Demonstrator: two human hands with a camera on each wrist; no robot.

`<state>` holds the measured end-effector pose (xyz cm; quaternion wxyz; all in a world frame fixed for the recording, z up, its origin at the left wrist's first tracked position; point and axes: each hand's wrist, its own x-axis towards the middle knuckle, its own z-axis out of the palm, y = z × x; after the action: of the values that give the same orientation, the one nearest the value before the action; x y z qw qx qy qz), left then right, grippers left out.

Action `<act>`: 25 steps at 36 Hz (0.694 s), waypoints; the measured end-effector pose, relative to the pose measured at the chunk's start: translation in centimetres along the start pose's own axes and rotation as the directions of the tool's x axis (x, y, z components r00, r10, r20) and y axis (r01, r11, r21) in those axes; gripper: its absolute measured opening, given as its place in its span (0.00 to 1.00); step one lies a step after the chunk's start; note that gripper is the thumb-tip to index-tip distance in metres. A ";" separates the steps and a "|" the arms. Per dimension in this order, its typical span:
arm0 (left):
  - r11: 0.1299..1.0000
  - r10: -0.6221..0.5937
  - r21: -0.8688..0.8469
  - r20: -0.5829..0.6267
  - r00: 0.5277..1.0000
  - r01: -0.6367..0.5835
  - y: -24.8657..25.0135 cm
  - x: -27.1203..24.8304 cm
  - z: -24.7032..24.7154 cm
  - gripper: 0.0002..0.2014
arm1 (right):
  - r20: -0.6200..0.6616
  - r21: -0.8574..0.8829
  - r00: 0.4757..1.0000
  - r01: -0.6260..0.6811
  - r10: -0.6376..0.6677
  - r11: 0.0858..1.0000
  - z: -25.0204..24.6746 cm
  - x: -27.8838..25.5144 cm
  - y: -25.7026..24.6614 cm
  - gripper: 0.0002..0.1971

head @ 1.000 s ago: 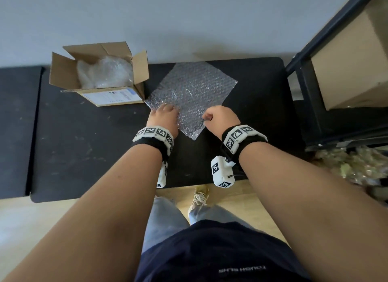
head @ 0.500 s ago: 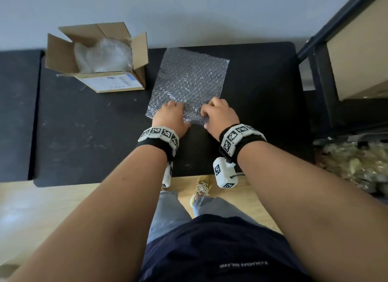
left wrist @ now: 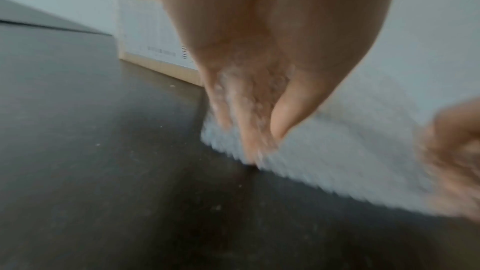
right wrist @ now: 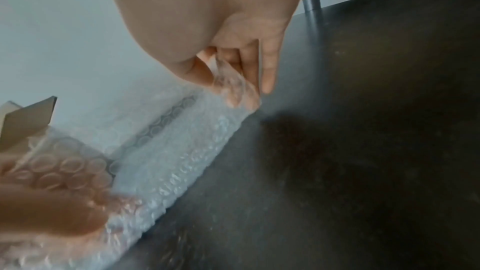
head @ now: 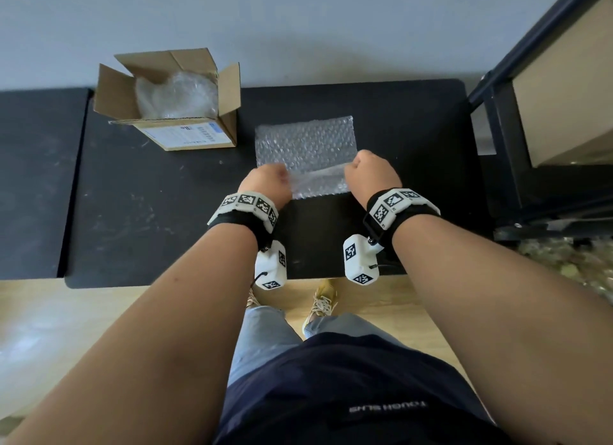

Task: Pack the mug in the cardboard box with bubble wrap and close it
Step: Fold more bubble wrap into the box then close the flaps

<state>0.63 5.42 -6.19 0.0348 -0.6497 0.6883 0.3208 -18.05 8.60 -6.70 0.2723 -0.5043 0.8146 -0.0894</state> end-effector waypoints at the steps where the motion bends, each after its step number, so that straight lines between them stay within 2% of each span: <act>1: 0.997 -0.018 -0.072 0.026 0.999 0.020 -0.1 0.1 0.0 0.06 | -0.017 0.007 1.000 -0.025 0.025 1.000 -0.2 0.1 0.2 0.11; 5: 0.945 -0.079 -0.311 0.094 0.992 0.104 -0.7 -0.1 0.1 0.07 | -0.051 0.062 0.994 -0.098 0.102 0.993 -0.7 0.3 0.8 0.16; 10: 0.864 -0.159 -0.476 0.052 0.986 0.164 -1.2 0.2 0.7 0.06 | 0.005 0.205 0.992 -0.121 0.123 0.971 -0.3 0.1 1.4 0.24; 12: 0.851 -0.175 -0.495 0.050 0.983 0.177 -1.0 0.3 0.7 0.03 | 0.014 0.173 0.994 -0.108 0.107 0.979 0.0 0.2 1.6 0.23; 16: 0.839 -0.186 -0.515 0.032 0.982 0.176 -0.5 0.6 0.5 0.07 | -0.040 0.053 0.995 -0.090 0.092 0.995 0.7 1.0 2.1 0.10; 22: 0.862 -0.252 -0.463 -0.038 0.967 0.206 -0.6 1.3 0.7 0.09 | -0.053 0.006 0.986 -0.157 0.157 0.988 1.0 2.1 2.0 0.12; 25: 0.874 -0.278 -0.430 -0.056 0.959 0.228 -0.9 1.6 0.8 0.05 | -0.041 -0.009 0.984 -0.172 0.171 0.985 1.2 2.7 1.9 0.12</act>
<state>0.93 4.49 -7.90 -0.1035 -0.7439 0.5132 0.4154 -19.84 7.31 -9.46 0.2595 -0.4323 0.8607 -0.0704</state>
